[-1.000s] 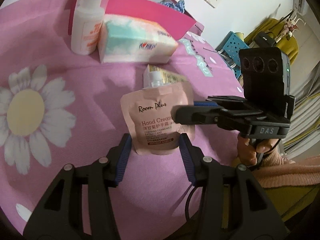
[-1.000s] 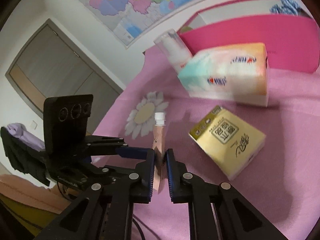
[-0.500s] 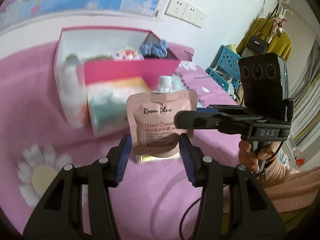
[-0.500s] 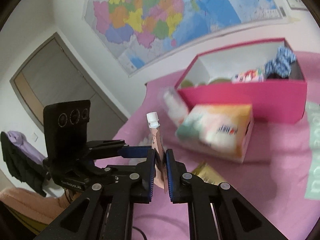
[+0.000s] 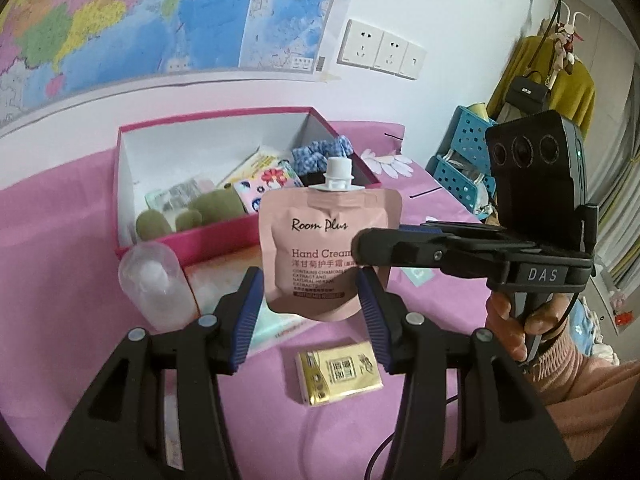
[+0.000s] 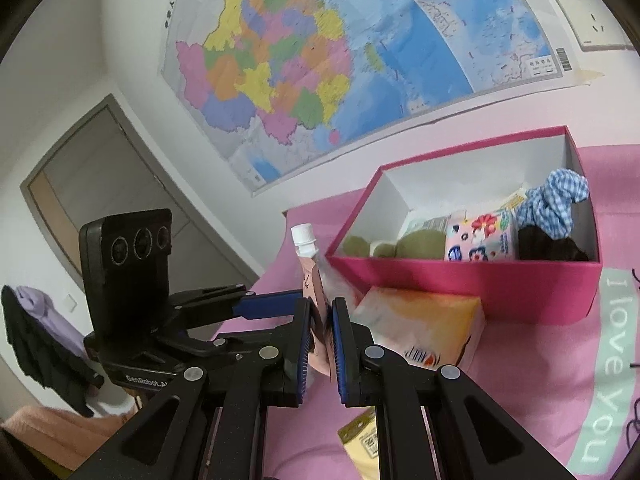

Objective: Organize soft objects
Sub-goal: 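Lift the hand-cream pouch with the right gripper and release it into the box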

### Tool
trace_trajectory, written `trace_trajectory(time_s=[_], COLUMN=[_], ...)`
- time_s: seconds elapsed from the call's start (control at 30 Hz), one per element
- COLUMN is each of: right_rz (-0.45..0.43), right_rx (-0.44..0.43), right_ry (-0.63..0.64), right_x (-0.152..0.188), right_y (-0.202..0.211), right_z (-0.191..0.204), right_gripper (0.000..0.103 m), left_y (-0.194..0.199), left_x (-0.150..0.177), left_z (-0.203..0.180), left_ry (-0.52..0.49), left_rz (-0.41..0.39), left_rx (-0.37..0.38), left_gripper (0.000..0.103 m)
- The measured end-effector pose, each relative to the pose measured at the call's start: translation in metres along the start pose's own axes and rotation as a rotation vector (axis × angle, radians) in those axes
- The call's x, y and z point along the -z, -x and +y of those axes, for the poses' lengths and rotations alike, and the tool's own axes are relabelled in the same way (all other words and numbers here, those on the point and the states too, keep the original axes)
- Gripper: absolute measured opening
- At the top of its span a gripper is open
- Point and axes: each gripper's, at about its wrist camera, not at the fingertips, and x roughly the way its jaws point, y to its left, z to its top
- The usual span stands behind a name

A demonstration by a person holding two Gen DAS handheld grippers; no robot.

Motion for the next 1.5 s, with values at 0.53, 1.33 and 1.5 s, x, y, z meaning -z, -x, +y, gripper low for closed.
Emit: trace_trajectory(time_s=[0.53,1.33,1.5], right_rz=[-0.022,-0.016,-0.002], right_rx=[0.001,0.039,0.052], right_ry=[-0.020,-0.079,-0.099], right_x=[-0.028,-0.079,-0.082], right_y=[-0.009,-0.057,-0.068], right_z=[-0.015,-0.052,-0.063], right_gripper=[0.010,0.010,0.010], left_y=[-0.014,-0.049,-0.060], left_x=[-0.029,-0.078,-0.080], left_z=[0.010,0.052,0.059], left_ry=[-0.010,0.027,0.042], left_rz=[-0.013,0.012,0.036], left_rx=[-0.030,-0.132,-0.146], left_gripper=[0.050,0.050,0.050])
